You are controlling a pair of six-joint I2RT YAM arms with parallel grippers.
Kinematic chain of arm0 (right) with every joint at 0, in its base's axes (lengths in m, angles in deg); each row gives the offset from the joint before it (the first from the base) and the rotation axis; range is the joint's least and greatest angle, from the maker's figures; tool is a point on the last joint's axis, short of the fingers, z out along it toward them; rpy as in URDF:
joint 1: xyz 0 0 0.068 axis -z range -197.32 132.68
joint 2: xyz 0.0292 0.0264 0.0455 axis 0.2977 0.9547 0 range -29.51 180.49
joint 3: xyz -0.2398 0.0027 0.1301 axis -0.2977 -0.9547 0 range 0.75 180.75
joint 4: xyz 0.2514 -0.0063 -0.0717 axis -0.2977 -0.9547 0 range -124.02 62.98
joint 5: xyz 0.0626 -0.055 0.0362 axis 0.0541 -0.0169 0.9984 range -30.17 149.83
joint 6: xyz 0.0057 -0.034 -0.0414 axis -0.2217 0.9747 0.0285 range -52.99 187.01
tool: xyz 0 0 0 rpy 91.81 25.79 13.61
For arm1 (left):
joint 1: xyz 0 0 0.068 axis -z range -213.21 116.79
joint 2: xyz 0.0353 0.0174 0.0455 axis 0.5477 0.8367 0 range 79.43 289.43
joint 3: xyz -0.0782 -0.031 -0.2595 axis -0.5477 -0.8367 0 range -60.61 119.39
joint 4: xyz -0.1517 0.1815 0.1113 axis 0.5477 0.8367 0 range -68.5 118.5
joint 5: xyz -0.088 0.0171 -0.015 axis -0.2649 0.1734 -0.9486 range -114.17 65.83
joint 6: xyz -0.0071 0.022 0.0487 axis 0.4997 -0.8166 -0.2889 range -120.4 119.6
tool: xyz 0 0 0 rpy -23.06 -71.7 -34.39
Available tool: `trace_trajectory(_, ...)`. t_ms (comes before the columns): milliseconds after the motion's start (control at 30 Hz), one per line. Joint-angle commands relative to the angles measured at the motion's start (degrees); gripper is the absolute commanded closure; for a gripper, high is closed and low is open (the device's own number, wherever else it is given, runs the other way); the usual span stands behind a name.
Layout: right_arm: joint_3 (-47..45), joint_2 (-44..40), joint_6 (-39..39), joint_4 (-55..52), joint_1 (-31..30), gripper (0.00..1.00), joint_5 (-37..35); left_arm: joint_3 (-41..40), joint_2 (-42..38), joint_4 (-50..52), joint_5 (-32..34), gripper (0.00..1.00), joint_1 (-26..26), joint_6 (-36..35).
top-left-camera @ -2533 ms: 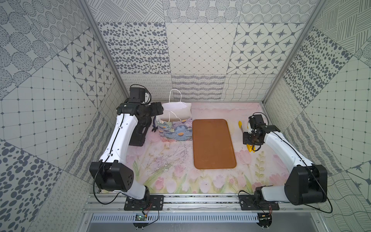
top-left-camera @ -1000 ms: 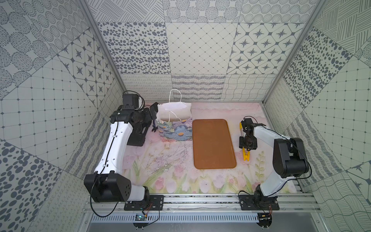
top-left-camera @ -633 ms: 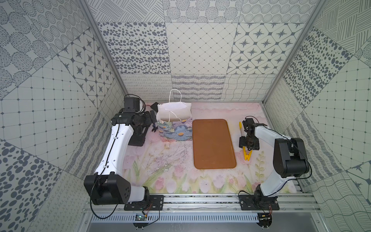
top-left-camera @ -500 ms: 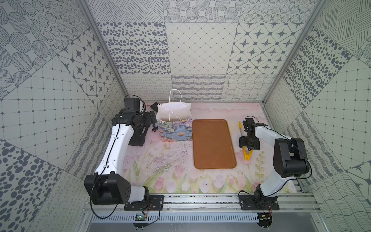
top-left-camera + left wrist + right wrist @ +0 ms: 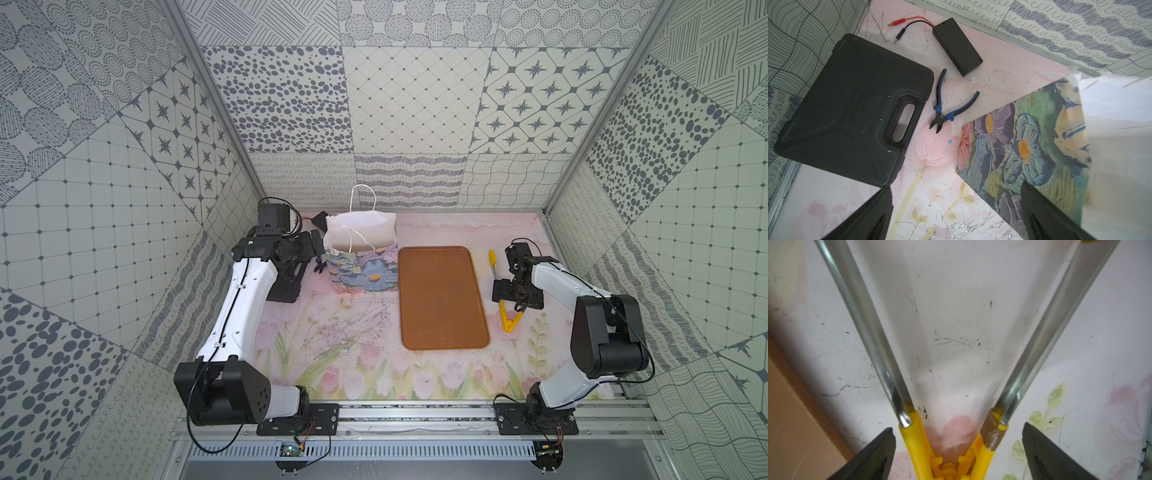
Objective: Pack bread into a paper bag
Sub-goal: Place the clamp at the center of the board.
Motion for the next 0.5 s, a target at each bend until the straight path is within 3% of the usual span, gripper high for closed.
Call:
trace_trajectory(0, -0.63, -2.04, -0.04, 0.61, 0.12, 0.0, 0.43, -0.5, 0.21, -1.97, -0.1, 0.01, -0.04, 0.25)
trace_trajectory(233, -2.04, -7.58, -2.27, -0.77, -0.16, 0.0, -0.46, -0.55, 0.62, -2.51, 0.95, 0.01, -0.04, 0.72)
trace_trajectory(467, 2.55, -20.04, -2.66, -4.74, -2.82, 0.0, -7.45, -0.71, 1.94, -4.21, 4.8, 0.01, 0.0, 2.67)
